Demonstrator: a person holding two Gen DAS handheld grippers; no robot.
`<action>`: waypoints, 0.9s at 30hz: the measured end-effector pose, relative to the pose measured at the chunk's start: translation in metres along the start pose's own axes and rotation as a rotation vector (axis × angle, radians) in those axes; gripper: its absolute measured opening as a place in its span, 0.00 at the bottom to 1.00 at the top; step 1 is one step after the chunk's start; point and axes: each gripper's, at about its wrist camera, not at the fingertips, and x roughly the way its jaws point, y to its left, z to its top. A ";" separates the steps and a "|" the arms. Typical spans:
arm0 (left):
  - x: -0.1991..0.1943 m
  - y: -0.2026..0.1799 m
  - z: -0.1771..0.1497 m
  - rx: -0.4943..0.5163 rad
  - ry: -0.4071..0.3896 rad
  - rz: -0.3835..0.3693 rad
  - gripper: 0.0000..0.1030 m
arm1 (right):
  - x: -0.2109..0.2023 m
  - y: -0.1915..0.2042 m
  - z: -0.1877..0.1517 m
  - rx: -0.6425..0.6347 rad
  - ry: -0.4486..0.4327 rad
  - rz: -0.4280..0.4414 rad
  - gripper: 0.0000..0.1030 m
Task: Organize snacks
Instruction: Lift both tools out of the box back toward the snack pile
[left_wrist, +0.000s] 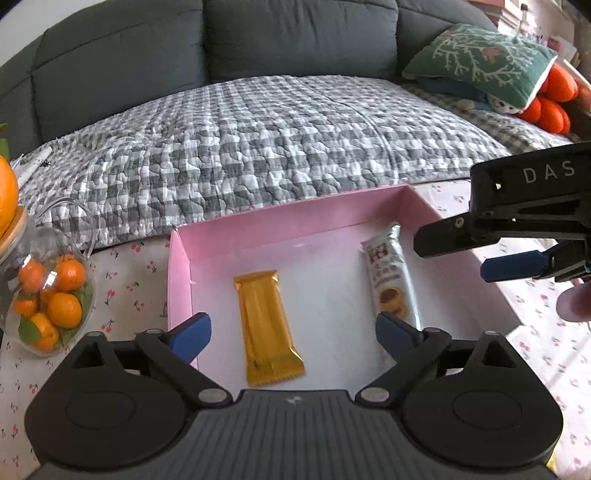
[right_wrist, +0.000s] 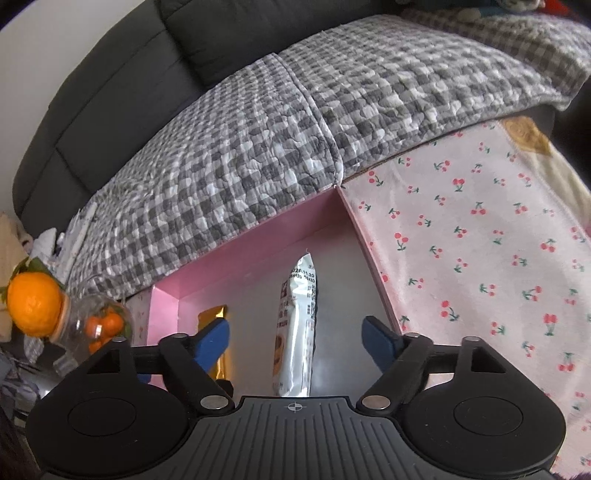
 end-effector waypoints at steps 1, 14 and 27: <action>-0.004 -0.001 -0.001 0.005 0.005 0.000 0.95 | -0.004 0.001 -0.002 -0.005 -0.002 -0.001 0.81; -0.048 -0.005 -0.021 0.031 0.038 0.016 0.99 | -0.057 0.016 -0.036 -0.092 0.005 -0.061 0.85; -0.088 0.004 -0.051 -0.008 0.057 0.040 0.99 | -0.087 0.027 -0.075 -0.155 0.046 -0.124 0.88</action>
